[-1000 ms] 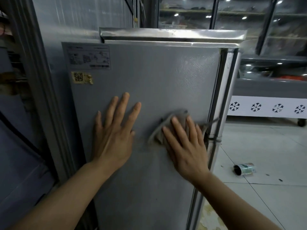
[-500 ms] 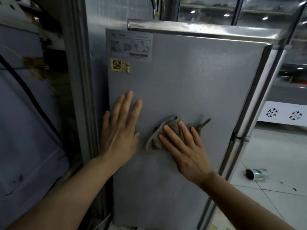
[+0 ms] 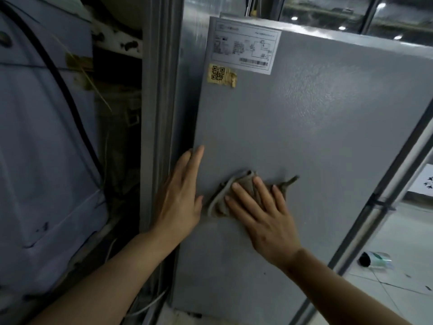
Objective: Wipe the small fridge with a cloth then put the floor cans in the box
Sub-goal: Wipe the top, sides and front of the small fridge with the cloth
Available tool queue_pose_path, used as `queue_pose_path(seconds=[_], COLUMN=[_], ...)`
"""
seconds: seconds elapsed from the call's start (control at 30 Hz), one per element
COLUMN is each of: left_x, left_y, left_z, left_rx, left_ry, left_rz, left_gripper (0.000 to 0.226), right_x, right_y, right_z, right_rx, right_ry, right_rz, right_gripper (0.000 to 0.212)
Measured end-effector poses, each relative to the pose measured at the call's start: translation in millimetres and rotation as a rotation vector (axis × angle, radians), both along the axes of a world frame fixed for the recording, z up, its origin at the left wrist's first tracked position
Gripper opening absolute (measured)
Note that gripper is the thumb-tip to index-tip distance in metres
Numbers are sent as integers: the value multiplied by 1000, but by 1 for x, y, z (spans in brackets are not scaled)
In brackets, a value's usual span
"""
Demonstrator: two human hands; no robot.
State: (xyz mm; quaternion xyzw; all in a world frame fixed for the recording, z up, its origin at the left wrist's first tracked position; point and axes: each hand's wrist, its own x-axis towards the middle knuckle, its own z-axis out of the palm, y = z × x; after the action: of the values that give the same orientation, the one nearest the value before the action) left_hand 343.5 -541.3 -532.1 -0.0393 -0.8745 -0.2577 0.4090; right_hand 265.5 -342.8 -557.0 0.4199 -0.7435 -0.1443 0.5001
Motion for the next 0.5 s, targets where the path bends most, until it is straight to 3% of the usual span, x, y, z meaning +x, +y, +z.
queue_pose_path(seconds=[0.1, 0.3, 0.37, 0.5], left_x=[9, 12, 12, 13], left_y=[-8, -21, -23, -25], left_z=[-3, -5, -7, -12], left_rx=[94, 284, 314, 407], left_ry=[-20, -69, -87, -117], left_rz=[-61, -148, -163, -193], left_gripper=[104, 92, 93, 92], right_x=[0, -11, -7, 4], right_y=[-3, -48, -52, -43], right_z=[21, 90, 64, 13], right_rx=[-8, -394, -318, 82], right_ry=[-2, 90, 77, 34], right_rz=[23, 33, 66, 53], right_gripper=[59, 52, 49, 48])
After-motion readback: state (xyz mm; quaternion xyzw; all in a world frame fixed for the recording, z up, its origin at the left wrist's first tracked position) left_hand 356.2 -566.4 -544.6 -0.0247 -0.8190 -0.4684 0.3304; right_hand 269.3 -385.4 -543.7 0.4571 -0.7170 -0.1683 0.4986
